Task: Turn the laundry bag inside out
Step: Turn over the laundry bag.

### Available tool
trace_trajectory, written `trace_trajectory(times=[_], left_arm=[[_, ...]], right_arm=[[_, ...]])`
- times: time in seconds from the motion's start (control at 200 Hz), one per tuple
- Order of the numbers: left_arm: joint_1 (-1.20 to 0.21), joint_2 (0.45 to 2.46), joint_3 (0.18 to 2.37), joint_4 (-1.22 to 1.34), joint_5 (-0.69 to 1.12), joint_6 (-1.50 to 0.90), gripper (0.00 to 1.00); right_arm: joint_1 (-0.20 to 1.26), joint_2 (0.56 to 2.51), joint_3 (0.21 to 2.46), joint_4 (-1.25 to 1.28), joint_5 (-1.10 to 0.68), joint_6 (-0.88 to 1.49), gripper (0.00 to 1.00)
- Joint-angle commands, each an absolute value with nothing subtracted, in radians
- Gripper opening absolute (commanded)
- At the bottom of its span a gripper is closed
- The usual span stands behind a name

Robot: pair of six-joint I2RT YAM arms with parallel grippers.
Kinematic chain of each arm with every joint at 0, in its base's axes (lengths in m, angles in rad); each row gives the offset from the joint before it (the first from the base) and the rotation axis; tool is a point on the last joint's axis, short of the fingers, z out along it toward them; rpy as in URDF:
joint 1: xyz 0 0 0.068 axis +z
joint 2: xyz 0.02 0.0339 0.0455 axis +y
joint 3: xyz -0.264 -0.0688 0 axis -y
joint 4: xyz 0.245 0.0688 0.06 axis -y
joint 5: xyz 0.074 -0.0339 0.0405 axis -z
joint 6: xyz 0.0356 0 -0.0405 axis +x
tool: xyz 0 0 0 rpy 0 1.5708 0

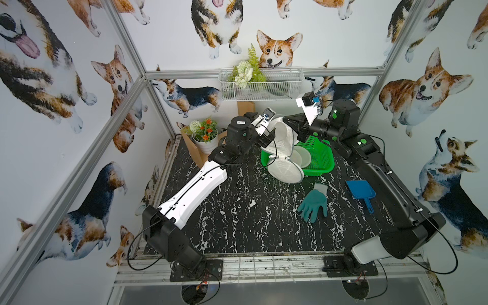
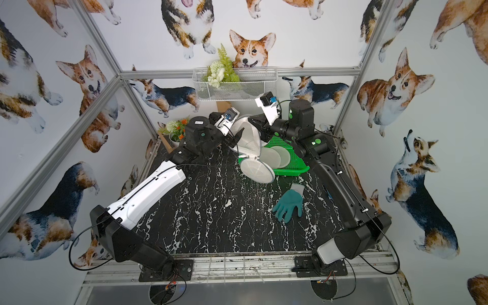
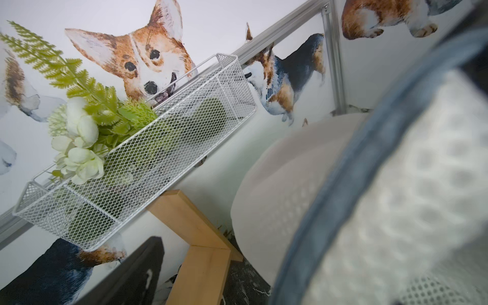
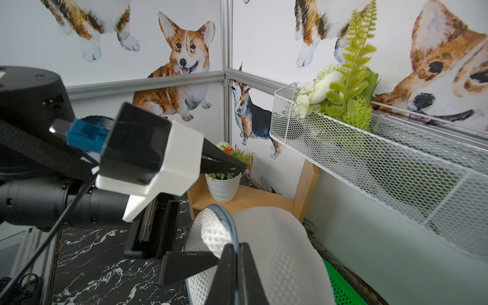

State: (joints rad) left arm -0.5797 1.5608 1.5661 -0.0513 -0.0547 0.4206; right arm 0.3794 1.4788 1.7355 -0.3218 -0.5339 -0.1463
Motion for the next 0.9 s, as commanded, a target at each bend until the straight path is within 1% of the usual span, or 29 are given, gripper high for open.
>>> trace_trajectory(times=[0.0, 0.17, 0.26, 0.42, 0.495, 0.571, 0.706, 0.771, 0.896], left_arm=[[-0.578, 1.547, 1.557, -0.064, -0.064, 0.493, 0.92], [-0.564, 1.525, 1.526, -0.103, 0.128, 0.599, 0.89], [-0.550, 1.523, 1.521, -0.121, 0.216, 0.616, 0.87], [-0.526, 1.544, 1.559, -0.186, 0.316, 0.628, 0.82], [-0.520, 1.554, 1.568, -0.205, 0.360, 0.640, 0.81], [-0.515, 1.570, 1.591, -0.241, 0.403, 0.652, 0.82], [-0.511, 1.592, 1.613, -0.294, 0.475, 0.687, 0.86], [-0.511, 1.603, 1.626, -0.328, 0.508, 0.711, 0.86], [-0.506, 1.633, 1.671, -0.404, 0.546, 0.730, 0.81]], right_arm=[[0.380, 1.467, 1.743, -0.397, -0.539, -0.277, 0.00], [0.390, 1.461, 1.743, -0.483, -0.563, -0.431, 0.00], [0.396, 1.452, 1.731, -0.499, -0.586, -0.488, 0.00], [0.406, 1.443, 1.720, -0.549, -0.614, -0.585, 0.00], [0.418, 1.443, 1.721, -0.578, -0.625, -0.639, 0.00], [0.430, 1.444, 1.721, -0.607, -0.629, -0.695, 0.00], [0.443, 1.442, 1.720, -0.646, -0.620, -0.781, 0.00], [0.449, 1.442, 1.720, -0.659, -0.611, -0.813, 0.00], [0.456, 1.436, 1.714, -0.661, -0.601, -0.845, 0.00]])
